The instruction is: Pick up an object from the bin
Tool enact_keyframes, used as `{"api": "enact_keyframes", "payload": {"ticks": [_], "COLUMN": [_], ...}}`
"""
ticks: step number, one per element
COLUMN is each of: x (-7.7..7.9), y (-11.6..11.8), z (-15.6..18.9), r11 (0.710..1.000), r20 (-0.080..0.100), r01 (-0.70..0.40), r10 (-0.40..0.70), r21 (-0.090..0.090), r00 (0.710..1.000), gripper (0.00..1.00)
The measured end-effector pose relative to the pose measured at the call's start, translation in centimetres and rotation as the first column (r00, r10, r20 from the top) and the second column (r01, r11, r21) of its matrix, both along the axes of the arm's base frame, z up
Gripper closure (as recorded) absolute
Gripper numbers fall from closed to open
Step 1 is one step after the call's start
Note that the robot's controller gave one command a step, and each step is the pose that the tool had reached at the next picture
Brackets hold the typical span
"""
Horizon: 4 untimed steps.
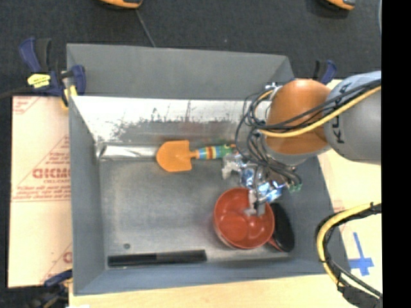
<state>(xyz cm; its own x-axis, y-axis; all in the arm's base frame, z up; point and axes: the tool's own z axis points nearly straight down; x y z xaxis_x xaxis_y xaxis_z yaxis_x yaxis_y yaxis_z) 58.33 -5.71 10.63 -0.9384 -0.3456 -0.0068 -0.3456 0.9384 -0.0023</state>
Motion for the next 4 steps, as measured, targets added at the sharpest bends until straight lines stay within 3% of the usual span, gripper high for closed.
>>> {"api": "enact_keyframes", "payload": {"ticks": [1,2,3,4], "x": [-1.6,0.8,0.8,1.4], "y": [-0.5,-1.9,-1.9,-3.1], "z": [-2.4,-3.0,-3.0,3.1], "r11": [0.985,0.999,0.999,1.000], "r20": [-0.008,-0.001,-0.001,-0.002], "r01": [-0.175,0.052,0.052,0.017], "r10": [0.175,-0.052,-0.052,-0.017], "r21": [-0.001,0.007,0.007,0.007], "r00": [0.985,0.999,0.999,1.000], "gripper": [0.00,1.00,1.00,1.00]}}
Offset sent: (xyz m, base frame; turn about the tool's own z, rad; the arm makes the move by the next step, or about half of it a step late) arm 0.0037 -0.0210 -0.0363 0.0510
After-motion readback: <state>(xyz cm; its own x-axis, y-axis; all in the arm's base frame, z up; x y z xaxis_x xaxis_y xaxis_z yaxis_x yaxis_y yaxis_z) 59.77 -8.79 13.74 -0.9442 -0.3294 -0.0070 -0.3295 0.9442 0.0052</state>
